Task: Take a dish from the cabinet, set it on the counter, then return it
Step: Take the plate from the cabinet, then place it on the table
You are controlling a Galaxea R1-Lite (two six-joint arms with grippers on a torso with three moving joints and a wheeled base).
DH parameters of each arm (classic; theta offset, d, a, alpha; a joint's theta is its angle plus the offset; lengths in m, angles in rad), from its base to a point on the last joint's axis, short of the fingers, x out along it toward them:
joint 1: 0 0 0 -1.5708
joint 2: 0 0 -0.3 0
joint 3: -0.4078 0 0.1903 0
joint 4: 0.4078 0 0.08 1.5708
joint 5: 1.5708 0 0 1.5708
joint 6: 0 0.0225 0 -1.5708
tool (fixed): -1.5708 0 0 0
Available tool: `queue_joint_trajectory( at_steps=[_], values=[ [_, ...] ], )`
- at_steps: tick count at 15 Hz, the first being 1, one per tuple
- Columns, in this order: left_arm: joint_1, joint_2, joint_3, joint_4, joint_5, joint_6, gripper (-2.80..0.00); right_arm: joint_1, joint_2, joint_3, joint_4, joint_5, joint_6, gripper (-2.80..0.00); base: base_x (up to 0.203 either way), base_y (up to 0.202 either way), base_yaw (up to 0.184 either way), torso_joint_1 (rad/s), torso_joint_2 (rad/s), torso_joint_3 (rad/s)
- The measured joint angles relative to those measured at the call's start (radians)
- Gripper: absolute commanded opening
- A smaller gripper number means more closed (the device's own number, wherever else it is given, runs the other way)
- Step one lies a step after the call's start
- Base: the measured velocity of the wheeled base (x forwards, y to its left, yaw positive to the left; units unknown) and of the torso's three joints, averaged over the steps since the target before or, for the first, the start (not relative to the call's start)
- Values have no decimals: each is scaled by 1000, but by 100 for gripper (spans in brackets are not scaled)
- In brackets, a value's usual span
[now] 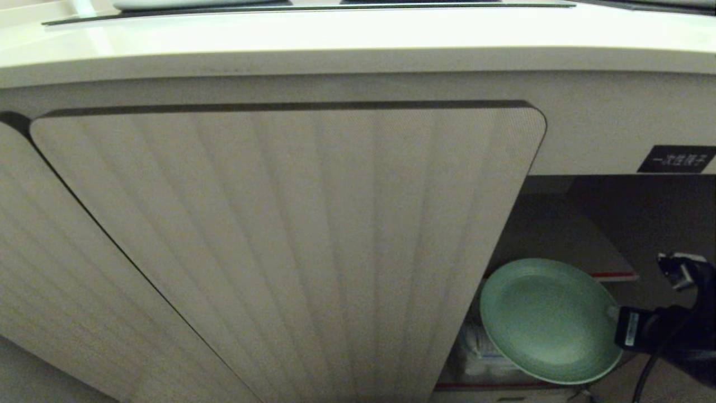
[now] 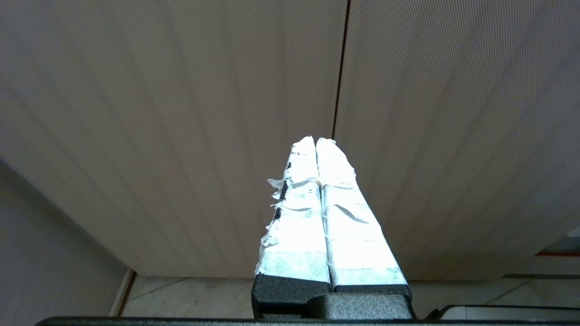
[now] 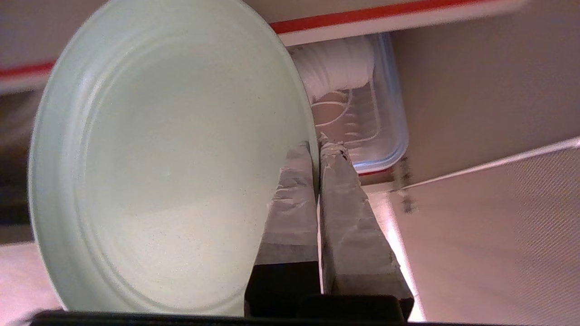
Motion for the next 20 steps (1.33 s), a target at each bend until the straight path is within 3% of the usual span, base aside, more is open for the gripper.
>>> queue_joint_trajectory(
  at_steps=[8,12,20],
  values=[
    [0,0,0,0,-1,0,-280,0,-58,54,48,3,25,-280,0,0,0,0,0,0],
    [0,0,0,0,-1,0,-280,-1,-103,96,57,85,22,-280,0,0,0,0,0,0],
    [0,0,0,0,0,0,-280,1,-199,192,109,114,22,-280,0,0,0,0,0,0]
  ],
)
